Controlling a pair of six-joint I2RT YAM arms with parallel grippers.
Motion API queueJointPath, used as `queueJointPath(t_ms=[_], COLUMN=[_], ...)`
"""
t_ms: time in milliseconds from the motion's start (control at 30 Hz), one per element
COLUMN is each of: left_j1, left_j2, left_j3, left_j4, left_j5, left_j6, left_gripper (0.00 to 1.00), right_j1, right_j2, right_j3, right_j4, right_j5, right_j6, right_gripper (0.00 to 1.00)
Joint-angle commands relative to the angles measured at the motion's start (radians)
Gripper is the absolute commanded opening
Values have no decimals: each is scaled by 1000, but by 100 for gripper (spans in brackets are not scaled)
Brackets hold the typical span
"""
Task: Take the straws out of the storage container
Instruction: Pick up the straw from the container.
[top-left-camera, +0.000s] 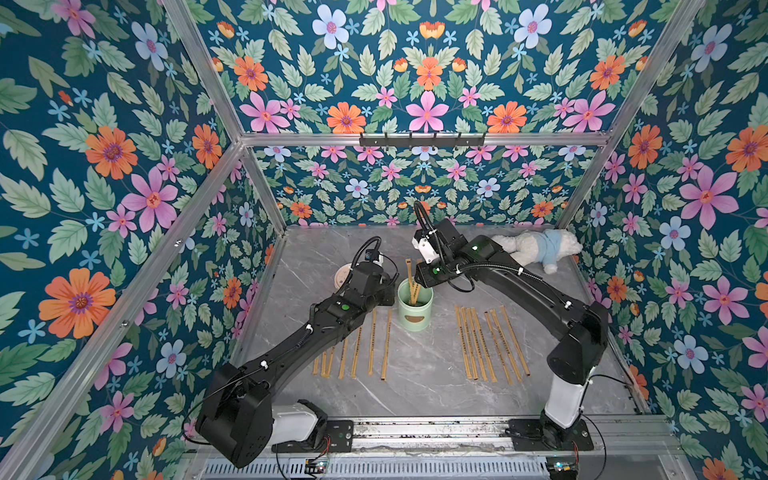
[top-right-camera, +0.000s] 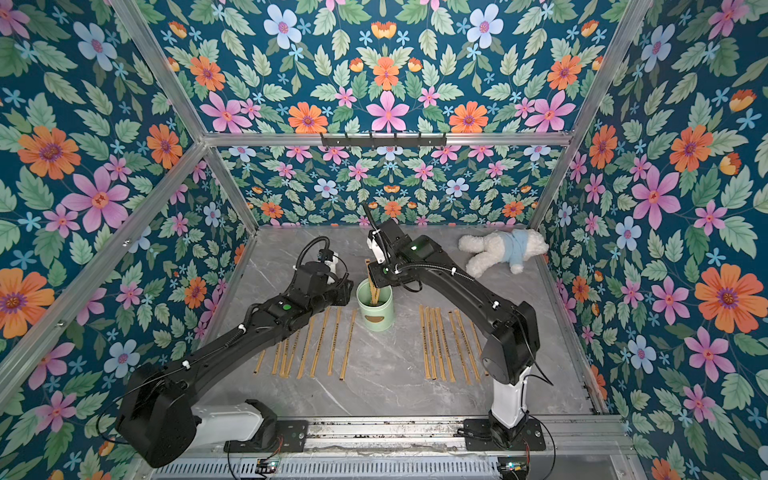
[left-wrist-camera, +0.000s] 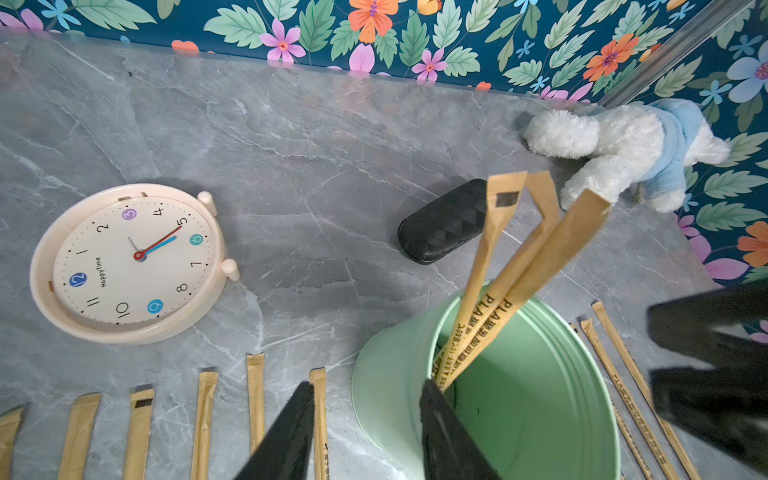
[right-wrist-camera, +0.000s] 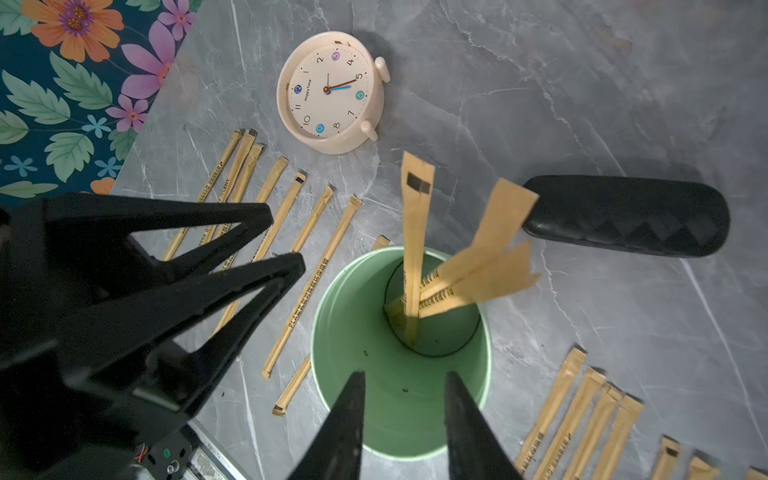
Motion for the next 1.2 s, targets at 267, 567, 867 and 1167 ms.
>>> queueJointPath(t_ms=[267,567,867,1167], left_j1=[1,1,1,1], left_j2=[-6,-4,-13,-9], left_j3=[-20,-23,-22,-25], left_j4=[-8,-10,-20,-15], left_j5=[-23,-25,-30,-27], left_j6=[0,1,6,5], left_gripper=[45,45,45,46], right_j1=[4,4,4,4], right_j2=[130,191,244,252], right_j3=[108,164,230,242], right_j4=[-20,-35,-64,-81], right_j5=[-21,-19,-12,-10], right_j6=[-9,-12,-18,-27], right_gripper=[34,34,32,20])
